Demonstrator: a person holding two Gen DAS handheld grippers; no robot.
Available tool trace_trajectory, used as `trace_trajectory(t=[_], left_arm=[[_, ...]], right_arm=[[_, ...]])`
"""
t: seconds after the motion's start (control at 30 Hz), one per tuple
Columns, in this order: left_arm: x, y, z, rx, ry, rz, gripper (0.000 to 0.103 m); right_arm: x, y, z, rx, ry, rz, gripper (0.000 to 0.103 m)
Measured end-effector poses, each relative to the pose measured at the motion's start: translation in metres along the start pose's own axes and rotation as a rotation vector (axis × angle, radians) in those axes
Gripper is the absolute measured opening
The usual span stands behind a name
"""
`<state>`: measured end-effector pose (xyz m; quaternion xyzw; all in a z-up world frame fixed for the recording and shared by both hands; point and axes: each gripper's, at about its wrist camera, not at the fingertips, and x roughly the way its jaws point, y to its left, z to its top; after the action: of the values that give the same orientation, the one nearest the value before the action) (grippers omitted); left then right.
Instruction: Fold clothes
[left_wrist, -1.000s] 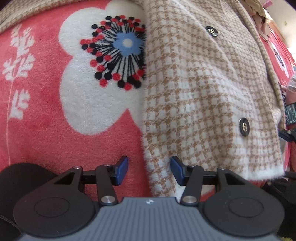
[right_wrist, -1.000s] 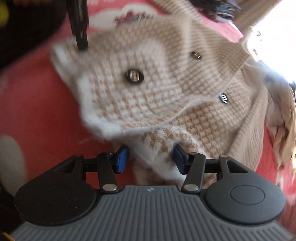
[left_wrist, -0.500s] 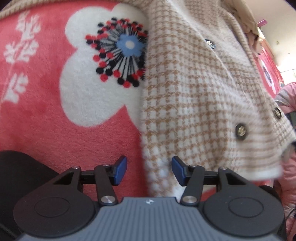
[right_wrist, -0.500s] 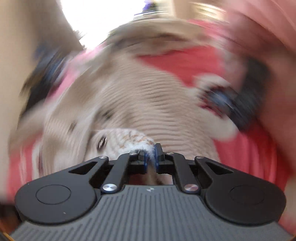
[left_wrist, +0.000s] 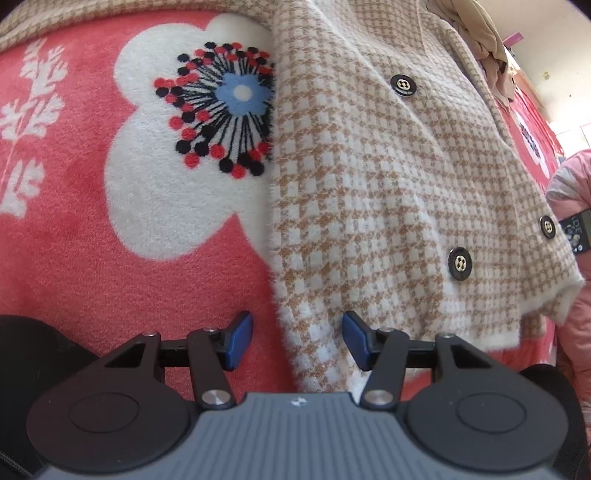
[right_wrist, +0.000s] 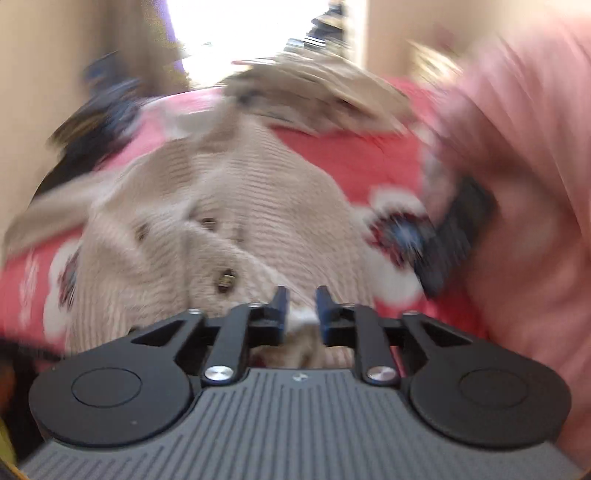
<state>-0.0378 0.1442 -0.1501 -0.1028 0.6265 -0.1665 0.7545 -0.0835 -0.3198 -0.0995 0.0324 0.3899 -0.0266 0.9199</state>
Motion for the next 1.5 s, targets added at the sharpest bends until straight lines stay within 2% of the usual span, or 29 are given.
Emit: trace_trajectory(t=[0.03, 0.2, 0.3, 0.37, 0.47, 0.6, 0.67, 0.73, 0.83, 0.9, 0.93, 1.07, 1.13, 1.17, 1.23, 1.3, 1.37, 1.5], left_arm=[[0.003, 0.0, 0.005, 0.003, -0.001, 0.001, 0.055], [0.021, -0.003, 0.014, -0.003, -0.007, -0.005, 0.055], [0.027, -0.007, 0.018, -0.002, -0.008, 0.002, 0.055], [0.029, -0.01, 0.019, 0.006, -0.008, 0.01, 0.055], [0.031, -0.013, 0.021, 0.021, -0.005, 0.021, 0.055], [0.034, -0.016, 0.026, 0.053, 0.003, 0.036, 0.055], [0.034, -0.017, 0.027, 0.073, 0.006, 0.045, 0.056], [0.035, -0.019, 0.029, 0.085, 0.011, 0.052, 0.056], [0.036, -0.017, 0.029, 0.094, 0.018, 0.055, 0.056], [0.038, -0.015, 0.03, 0.1, 0.026, 0.059, 0.056], [0.039, -0.015, 0.031, 0.102, 0.031, 0.06, 0.056], [0.042, -0.014, 0.034, 0.108, 0.048, 0.064, 0.057], [0.043, -0.012, 0.035, 0.108, 0.056, 0.062, 0.057], [0.043, -0.011, 0.036, 0.106, 0.06, 0.06, 0.057], [0.044, -0.009, 0.038, 0.1, 0.065, 0.056, 0.057], [0.045, -0.007, 0.039, 0.096, 0.068, 0.057, 0.057], [0.046, -0.007, 0.039, 0.097, 0.071, 0.059, 0.057], [0.048, -0.003, 0.041, 0.09, 0.068, 0.048, 0.056]], right_arm=[[0.008, 0.006, 0.005, -0.041, 0.0, 0.025, 0.04], [0.094, 0.034, 0.039, -0.201, 0.078, 0.108, 0.041], [0.159, 0.05, 0.054, -0.235, 0.179, 0.151, 0.041], [0.19, 0.06, 0.059, -0.248, 0.263, 0.224, 0.041], [0.216, 0.072, 0.065, -0.241, 0.341, 0.285, 0.047], [0.225, 0.075, 0.067, -0.22, 0.373, 0.332, 0.045], [0.222, 0.074, 0.064, -0.247, 0.362, 0.338, 0.033], [0.216, 0.073, 0.065, -0.286, 0.339, 0.325, 0.01], [0.195, 0.068, 0.072, -0.293, 0.258, 0.3, 0.005], [0.176, 0.053, 0.082, -0.221, 0.164, 0.265, 0.005], [0.167, 0.037, 0.088, -0.139, 0.116, 0.231, 0.004], [0.15, -0.051, 0.095, 0.301, -0.035, 0.041, 0.004], [0.157, -0.089, 0.087, 0.517, -0.057, -0.056, 0.003], [0.162, -0.101, 0.084, 0.568, -0.055, -0.118, 0.003], [0.17, -0.109, 0.08, 0.593, -0.026, -0.232, 0.005], [0.168, -0.106, 0.081, 0.58, -0.008, -0.227, 0.008], [0.149, -0.095, 0.084, 0.518, -0.049, -0.208, 0.009], [0.084, -0.065, 0.087, 0.313, -0.185, -0.215, 0.038]])
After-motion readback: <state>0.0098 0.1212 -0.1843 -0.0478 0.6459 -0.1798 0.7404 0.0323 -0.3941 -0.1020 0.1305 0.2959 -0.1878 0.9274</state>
